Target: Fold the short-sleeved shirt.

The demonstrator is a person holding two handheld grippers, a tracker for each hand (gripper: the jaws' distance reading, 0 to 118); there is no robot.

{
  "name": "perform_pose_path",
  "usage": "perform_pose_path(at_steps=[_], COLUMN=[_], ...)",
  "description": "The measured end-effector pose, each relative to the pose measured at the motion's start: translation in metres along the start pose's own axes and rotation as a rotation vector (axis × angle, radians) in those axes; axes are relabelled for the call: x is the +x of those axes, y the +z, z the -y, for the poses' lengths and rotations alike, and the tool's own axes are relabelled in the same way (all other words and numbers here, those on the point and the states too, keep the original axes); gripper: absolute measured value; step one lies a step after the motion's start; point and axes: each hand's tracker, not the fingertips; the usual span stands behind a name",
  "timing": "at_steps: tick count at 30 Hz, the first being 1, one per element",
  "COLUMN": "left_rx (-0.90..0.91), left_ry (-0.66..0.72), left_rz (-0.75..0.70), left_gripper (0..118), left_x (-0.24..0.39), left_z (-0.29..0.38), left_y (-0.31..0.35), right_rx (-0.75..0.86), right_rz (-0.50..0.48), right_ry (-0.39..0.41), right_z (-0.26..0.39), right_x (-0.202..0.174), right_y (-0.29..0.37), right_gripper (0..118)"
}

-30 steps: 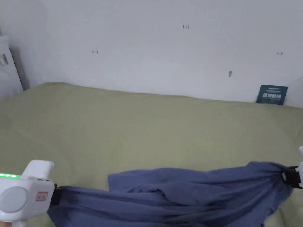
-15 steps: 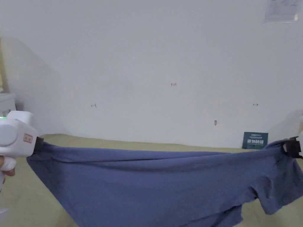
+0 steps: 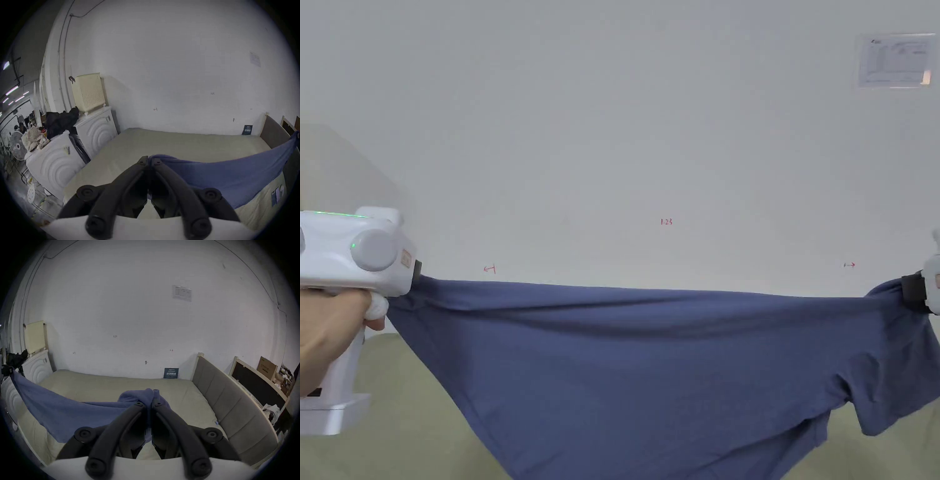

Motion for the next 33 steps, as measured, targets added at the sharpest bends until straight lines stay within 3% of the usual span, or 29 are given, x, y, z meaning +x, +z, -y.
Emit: perform_pose_path(at_steps=[9, 15, 19, 20, 24, 33], left_rx=[-0.028, -0.146, -0.293, -0.339, -0.459, -0.598], left_ry=[0.008, -0.076, -0.087, -0.08, -0.057, 0.0], left_rz=[-0.009, 0.041, 0.064, 0.085, 0.124, 0.154], left_gripper=[2, 2, 2, 2, 2, 2], left_x=[0.021, 0.015, 0.001, -0.005, -0.027, -0.047], left_z=[0.034, 0.125, 0.201, 0.223, 0.308, 0.416], left_y=[-0.063, -0.074, -0.058, -0.052, -0.02, 0.004], right_rx=[-0.024, -0.14, -0.28, -0.313, -0.398, -0.492], right_rz=[0.029, -0.039, -0.091, -0.105, -0.097, -0.075], right_ry=[0.019, 0.05, -0.025, 0.005, -0.019, -0.094], right_z=[0.02, 0.142, 0.233, 0.255, 0.339, 0.423], right_x=[-0.013, -0.008, 0.006, 0.01, 0.027, 0.042], right_y=[-0.059, -0.047, -0.016, -0.003, 0.047, 0.088], right_gripper=[4, 4, 4, 4, 4, 4])
